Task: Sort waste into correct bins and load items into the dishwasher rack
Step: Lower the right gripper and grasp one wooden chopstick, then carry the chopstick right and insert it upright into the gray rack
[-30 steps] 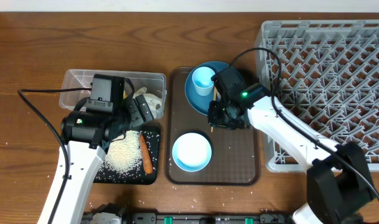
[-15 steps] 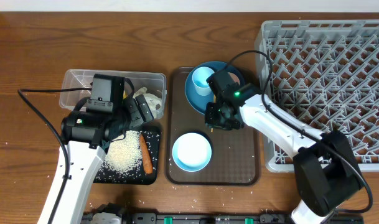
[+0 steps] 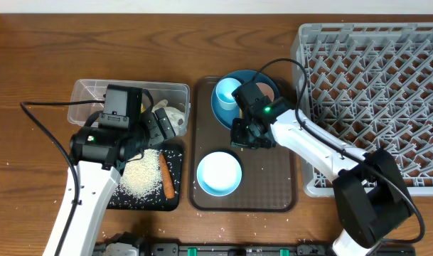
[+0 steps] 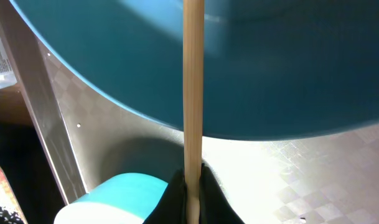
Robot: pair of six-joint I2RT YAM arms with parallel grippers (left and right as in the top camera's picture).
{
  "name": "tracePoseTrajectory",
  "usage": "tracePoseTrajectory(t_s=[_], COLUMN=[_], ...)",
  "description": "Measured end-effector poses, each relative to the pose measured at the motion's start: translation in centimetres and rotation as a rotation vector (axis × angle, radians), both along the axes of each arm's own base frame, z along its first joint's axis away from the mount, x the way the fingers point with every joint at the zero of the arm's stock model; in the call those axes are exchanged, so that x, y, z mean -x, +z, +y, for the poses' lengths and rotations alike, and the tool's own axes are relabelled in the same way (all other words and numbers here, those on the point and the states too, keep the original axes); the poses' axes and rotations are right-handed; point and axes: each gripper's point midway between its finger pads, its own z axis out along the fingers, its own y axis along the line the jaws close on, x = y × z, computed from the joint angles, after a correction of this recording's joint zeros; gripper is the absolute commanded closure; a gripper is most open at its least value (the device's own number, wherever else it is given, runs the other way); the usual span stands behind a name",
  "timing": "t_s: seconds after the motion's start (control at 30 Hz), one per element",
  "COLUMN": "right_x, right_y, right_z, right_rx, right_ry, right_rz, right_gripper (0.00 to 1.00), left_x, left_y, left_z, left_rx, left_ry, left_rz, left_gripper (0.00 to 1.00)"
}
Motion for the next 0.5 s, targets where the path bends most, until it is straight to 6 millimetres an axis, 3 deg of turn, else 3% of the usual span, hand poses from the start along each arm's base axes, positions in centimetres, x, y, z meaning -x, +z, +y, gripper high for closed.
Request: tracePoseTrajectory(t_s=[0.33, 0.5], right_x=[0.1, 0.0], right_y=[0.2, 2.1], right_z=[-0.1, -0.1], right_rx=[0.001, -0.024], right_ry=[0.0, -0.002], right_rz=[0.002, -0.036], right_gripper=[0.99, 0.99], left_x=[0.0, 0.0], left_y=[0.0, 0.0], left_z=[0.0, 0.0], left_rx=[0.0, 0.0], left_ry=[0.0, 0.0], left_rz=[0.0, -0.001], left_gripper=[0.05, 0.04])
